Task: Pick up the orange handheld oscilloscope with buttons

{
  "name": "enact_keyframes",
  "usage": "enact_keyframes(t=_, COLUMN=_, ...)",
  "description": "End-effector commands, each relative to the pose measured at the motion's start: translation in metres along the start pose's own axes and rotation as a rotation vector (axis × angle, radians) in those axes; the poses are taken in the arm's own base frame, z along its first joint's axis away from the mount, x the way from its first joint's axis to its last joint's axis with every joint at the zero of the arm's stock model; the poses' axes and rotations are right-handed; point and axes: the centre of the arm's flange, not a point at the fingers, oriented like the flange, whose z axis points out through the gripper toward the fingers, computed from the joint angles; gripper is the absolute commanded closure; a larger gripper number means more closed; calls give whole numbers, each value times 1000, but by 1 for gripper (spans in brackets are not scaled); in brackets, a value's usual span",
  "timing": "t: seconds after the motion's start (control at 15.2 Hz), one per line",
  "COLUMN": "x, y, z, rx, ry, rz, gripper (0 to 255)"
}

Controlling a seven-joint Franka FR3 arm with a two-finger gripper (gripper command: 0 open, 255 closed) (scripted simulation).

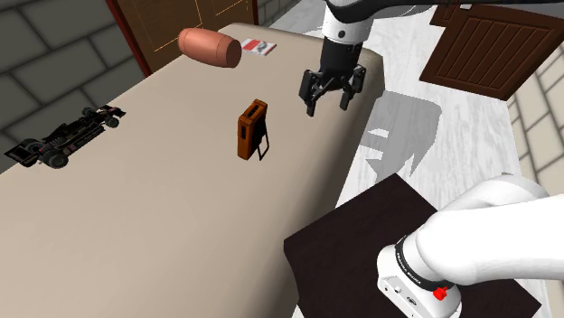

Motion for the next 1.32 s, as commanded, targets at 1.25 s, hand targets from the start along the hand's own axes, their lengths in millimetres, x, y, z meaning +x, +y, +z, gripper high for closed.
enact_keyframes(t=1.25, x=213, y=-76, z=126, rx=81, ry=97, rz=479, gripper=0)
